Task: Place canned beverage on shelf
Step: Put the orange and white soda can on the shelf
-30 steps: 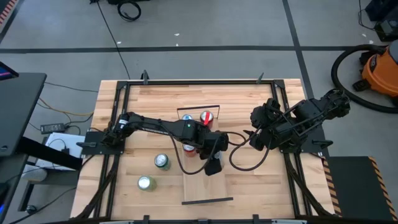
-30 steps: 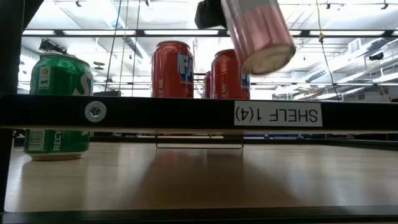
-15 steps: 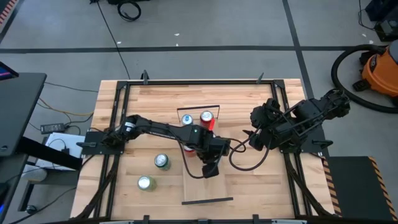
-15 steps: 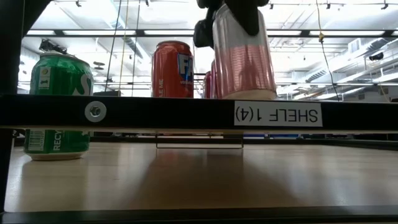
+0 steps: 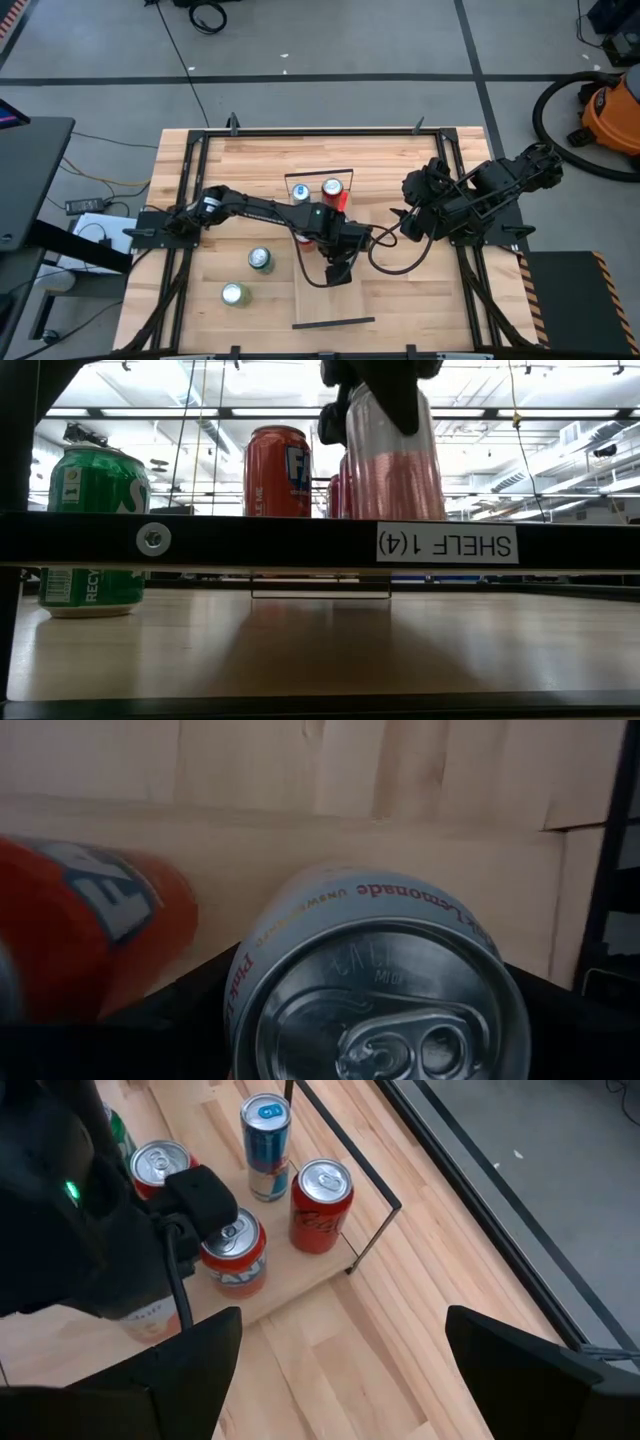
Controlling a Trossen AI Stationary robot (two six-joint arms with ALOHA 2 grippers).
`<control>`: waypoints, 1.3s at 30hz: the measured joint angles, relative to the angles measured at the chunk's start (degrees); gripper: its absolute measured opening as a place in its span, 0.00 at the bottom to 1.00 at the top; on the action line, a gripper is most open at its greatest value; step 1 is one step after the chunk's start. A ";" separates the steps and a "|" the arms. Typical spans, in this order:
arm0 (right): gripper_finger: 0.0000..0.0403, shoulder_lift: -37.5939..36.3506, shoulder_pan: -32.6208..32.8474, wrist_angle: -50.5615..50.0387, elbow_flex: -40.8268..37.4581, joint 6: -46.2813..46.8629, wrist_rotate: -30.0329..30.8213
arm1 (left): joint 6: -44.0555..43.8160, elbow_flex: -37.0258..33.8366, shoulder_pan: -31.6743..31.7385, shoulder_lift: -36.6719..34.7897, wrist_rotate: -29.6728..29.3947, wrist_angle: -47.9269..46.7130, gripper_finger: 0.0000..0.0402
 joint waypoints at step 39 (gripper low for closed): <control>0.90 0.00 0.00 0.39 0.00 -0.18 0.27 | -3.74 6.00 -0.52 0.74 -1.32 -3.89 0.96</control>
